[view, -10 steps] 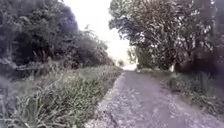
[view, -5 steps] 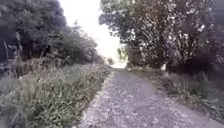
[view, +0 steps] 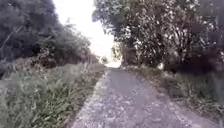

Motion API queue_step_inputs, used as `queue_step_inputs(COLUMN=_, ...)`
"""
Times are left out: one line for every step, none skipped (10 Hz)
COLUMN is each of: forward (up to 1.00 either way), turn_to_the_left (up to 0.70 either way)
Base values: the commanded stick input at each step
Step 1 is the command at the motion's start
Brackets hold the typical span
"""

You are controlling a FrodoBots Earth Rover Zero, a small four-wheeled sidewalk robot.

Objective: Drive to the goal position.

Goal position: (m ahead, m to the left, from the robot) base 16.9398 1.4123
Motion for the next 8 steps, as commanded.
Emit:
queue_step_inputs(forward=0.70, turn_to_the_left=0.00)
queue_step_inputs(forward=0.70, turn_to_the_left=0.00)
queue_step_inputs(forward=0.70, turn_to_the_left=0.00)
queue_step_inputs(forward=0.70, turn_to_the_left=0.00)
queue_step_inputs(forward=0.70, turn_to_the_left=0.00)
queue_step_inputs(forward=0.70, turn_to_the_left=0.00)
queue_step_inputs(forward=0.70, turn_to_the_left=0.00)
queue_step_inputs(forward=0.70, turn_to_the_left=0.00)
